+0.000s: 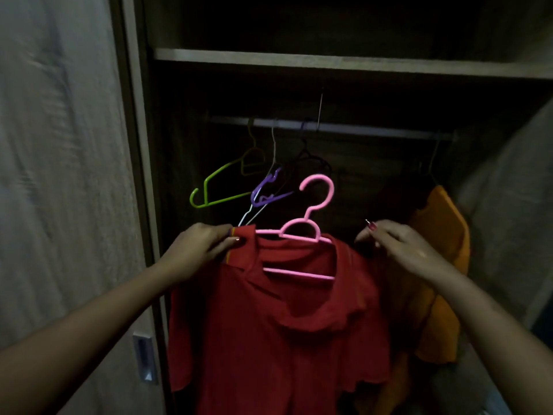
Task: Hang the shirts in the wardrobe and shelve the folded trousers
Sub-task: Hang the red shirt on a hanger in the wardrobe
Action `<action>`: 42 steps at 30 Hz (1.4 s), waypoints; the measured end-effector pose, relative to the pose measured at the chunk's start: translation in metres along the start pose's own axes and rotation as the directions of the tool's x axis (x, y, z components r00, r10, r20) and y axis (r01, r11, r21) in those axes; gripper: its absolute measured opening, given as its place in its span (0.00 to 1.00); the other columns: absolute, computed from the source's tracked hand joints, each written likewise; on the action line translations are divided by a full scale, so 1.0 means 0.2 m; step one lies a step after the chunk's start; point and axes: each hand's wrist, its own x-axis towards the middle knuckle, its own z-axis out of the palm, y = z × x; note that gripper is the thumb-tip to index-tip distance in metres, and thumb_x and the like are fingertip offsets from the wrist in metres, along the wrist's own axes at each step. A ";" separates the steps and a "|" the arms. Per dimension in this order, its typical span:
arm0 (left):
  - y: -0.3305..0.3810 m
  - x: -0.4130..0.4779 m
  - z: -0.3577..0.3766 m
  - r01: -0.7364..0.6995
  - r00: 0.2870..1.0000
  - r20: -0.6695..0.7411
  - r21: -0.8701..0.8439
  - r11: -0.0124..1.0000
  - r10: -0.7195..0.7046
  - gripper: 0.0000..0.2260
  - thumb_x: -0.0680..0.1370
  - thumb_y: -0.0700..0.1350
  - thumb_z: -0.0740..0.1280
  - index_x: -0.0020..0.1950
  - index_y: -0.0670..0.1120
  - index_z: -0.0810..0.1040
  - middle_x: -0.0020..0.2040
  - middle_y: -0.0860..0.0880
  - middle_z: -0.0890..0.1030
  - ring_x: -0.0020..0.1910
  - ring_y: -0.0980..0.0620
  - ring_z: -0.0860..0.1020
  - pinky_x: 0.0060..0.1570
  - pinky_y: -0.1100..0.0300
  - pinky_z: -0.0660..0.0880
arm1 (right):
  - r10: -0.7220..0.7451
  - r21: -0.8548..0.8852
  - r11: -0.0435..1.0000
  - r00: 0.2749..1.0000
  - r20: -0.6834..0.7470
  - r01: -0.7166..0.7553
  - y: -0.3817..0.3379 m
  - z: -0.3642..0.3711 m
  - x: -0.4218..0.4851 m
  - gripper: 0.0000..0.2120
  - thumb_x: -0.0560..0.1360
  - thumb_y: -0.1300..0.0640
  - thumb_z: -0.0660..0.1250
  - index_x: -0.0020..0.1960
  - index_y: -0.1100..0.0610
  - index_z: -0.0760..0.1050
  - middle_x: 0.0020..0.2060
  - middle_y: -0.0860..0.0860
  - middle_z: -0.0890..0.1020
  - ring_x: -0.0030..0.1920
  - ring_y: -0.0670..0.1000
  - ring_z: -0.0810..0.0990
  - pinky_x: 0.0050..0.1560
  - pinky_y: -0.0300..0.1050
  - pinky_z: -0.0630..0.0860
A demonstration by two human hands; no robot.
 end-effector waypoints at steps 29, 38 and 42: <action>0.24 0.28 0.08 -0.064 0.998 -0.034 -0.358 0.932 0.055 0.14 0.79 0.57 0.57 0.40 0.51 0.73 0.33 0.49 0.75 0.32 0.57 0.72 0.35 0.59 0.70 | 0.001 0.182 0.982 0.976 0.219 -0.041 -0.08 -0.27 -0.21 0.11 0.70 0.51 0.70 0.47 0.57 0.81 0.44 0.50 0.85 0.44 0.43 0.81 0.45 0.35 0.76; 0.39 0.65 0.27 0.020 0.999 -0.036 -0.427 0.904 -0.039 0.11 0.78 0.52 0.61 0.54 0.48 0.78 0.50 0.51 0.82 0.51 0.56 0.79 0.54 0.57 0.73 | 0.180 0.445 0.882 0.983 -0.019 -0.153 -0.24 -0.57 -0.36 0.15 0.66 0.62 0.68 0.51 0.52 0.83 0.49 0.51 0.86 0.46 0.45 0.84 0.42 0.32 0.78; 0.45 0.72 0.33 0.025 0.989 -0.124 -0.376 0.926 -0.077 0.13 0.77 0.40 0.66 0.61 0.42 0.77 0.58 0.45 0.81 0.59 0.50 0.78 0.58 0.64 0.69 | 0.318 0.491 0.846 0.936 -0.149 -0.209 -0.24 -0.58 -0.23 0.15 0.72 0.72 0.63 0.52 0.58 0.80 0.37 0.49 0.86 0.35 0.44 0.83 0.35 0.33 0.79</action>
